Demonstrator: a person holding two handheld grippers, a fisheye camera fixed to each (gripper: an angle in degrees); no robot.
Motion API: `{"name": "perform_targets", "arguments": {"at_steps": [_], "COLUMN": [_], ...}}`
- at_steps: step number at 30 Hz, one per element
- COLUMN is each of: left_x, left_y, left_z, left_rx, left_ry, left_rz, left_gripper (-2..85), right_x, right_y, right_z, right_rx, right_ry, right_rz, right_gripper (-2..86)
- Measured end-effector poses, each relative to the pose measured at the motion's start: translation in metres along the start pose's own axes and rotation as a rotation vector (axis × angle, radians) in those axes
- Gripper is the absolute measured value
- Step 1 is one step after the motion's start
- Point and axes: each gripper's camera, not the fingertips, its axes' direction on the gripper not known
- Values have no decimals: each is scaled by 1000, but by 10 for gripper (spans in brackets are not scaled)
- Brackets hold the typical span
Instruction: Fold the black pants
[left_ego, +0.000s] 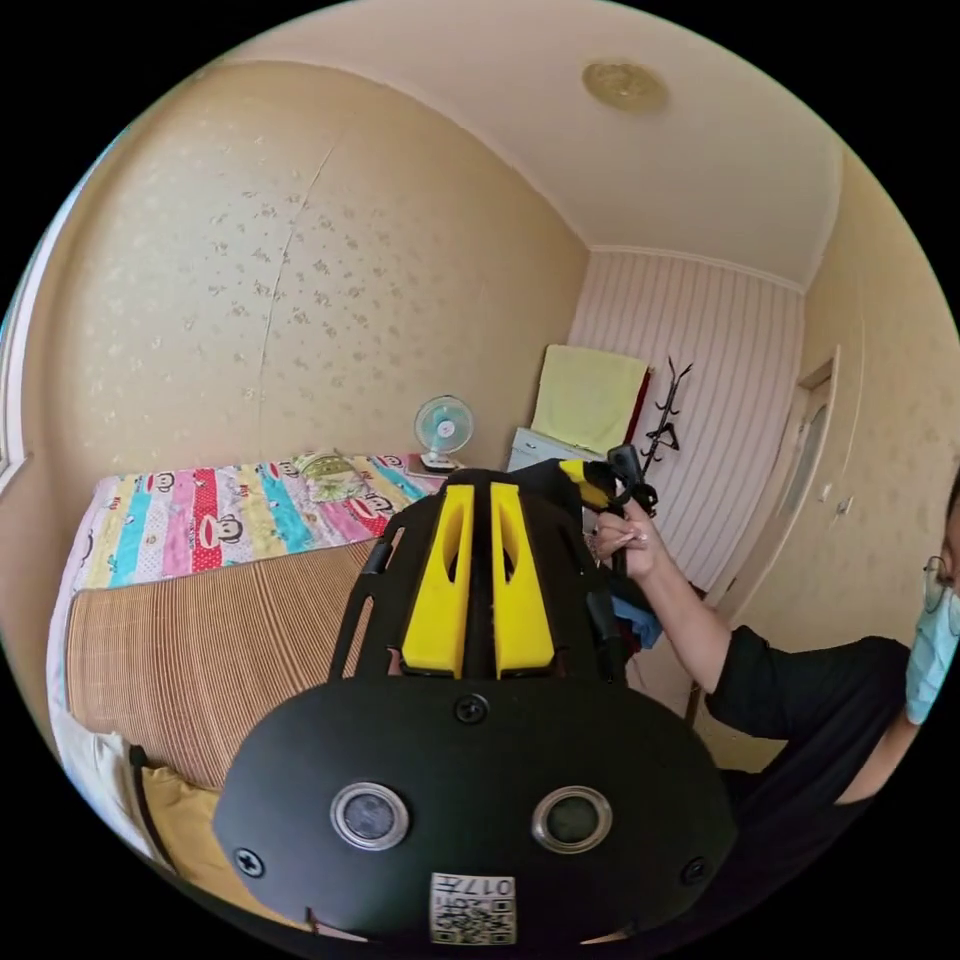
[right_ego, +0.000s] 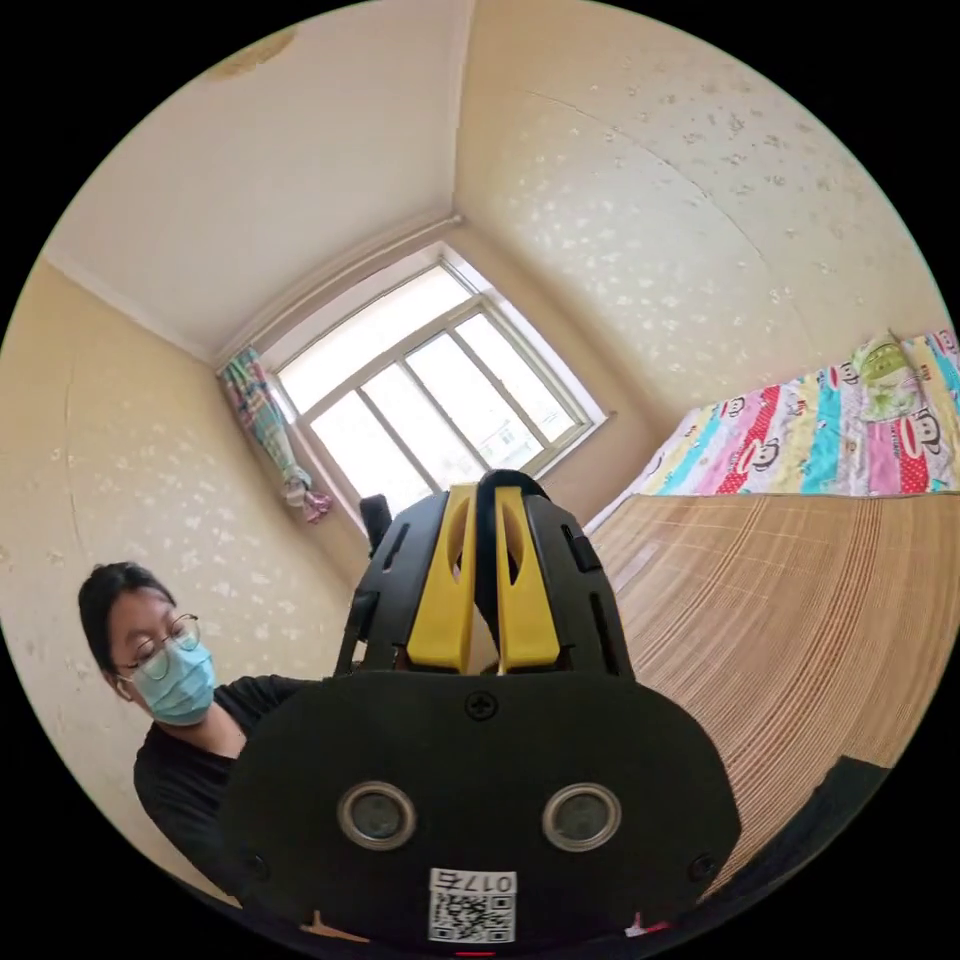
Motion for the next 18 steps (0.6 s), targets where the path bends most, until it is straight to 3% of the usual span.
{"name": "perform_targets", "arguments": {"at_steps": [4, 11, 18], "left_x": [-46, -94, -101], "left_y": [44, 207, 347], "left_z": [55, 123, 149], "left_rx": [-122, -296, -414], "left_ry": [-16, 36, 24], "left_rz": [-90, -230, -370], "left_gripper": [30, 40, 44], "right_x": [33, 123, 178], "right_y": [18, 163, 325], "right_z": [25, 44, 34], "right_rx": [-131, -319, -310], "right_ry": [232, 242, 218], "right_rz": [-11, 164, 391], "right_gripper": [20, 21, 27]}}
